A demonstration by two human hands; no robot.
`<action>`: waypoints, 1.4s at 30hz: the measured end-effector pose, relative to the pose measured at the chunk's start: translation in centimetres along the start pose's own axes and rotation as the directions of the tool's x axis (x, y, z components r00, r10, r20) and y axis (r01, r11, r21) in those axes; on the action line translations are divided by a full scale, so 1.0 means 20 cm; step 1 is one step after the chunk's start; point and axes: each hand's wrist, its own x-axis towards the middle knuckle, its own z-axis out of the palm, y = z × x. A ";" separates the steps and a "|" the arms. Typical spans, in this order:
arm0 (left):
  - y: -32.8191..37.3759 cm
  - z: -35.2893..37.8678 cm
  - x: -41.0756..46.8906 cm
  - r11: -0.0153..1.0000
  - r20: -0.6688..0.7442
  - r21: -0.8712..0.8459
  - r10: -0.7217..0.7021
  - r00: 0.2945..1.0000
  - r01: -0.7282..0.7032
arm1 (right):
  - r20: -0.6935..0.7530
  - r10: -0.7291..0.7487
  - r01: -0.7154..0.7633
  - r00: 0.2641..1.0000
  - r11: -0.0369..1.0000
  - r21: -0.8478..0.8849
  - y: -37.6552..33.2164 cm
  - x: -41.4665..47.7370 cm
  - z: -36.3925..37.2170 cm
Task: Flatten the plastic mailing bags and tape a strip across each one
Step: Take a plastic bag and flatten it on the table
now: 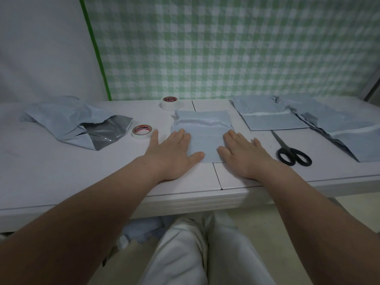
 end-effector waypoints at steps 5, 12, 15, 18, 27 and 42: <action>0.06 0.00 -0.06 0.976 -0.346 0.124 0.214 0.914 -0.181 | -0.031 0.037 -0.037 0.999 0.999 0.009 -0.01 0.00 0.00; 0.07 0.05 -0.08 0.883 -0.455 0.039 0.433 0.778 -0.468 | -0.202 0.057 -0.052 0.978 0.998 0.031 -0.05 -0.06 0.01; 0.08 0.04 -0.12 0.890 -0.438 0.041 0.424 0.793 -0.454 | -0.187 0.078 -0.069 0.979 0.996 0.053 -0.09 -0.09 0.03; 0.10 0.02 -0.15 0.926 -0.390 0.010 0.350 0.852 -0.376 | -0.146 0.091 -0.085 0.985 0.995 0.043 -0.10 -0.10 0.04; 0.08 0.03 -0.23 0.961 -0.389 -0.051 0.233 0.891 -0.273 | -0.111 0.139 -0.130 0.984 0.988 0.084 -0.06 -0.15 0.01; -0.15 0.01 -0.36 0.982 -0.362 -0.113 0.099 0.927 -0.149 | -0.151 0.119 -0.104 0.981 0.989 0.102 -0.04 -0.17 0.00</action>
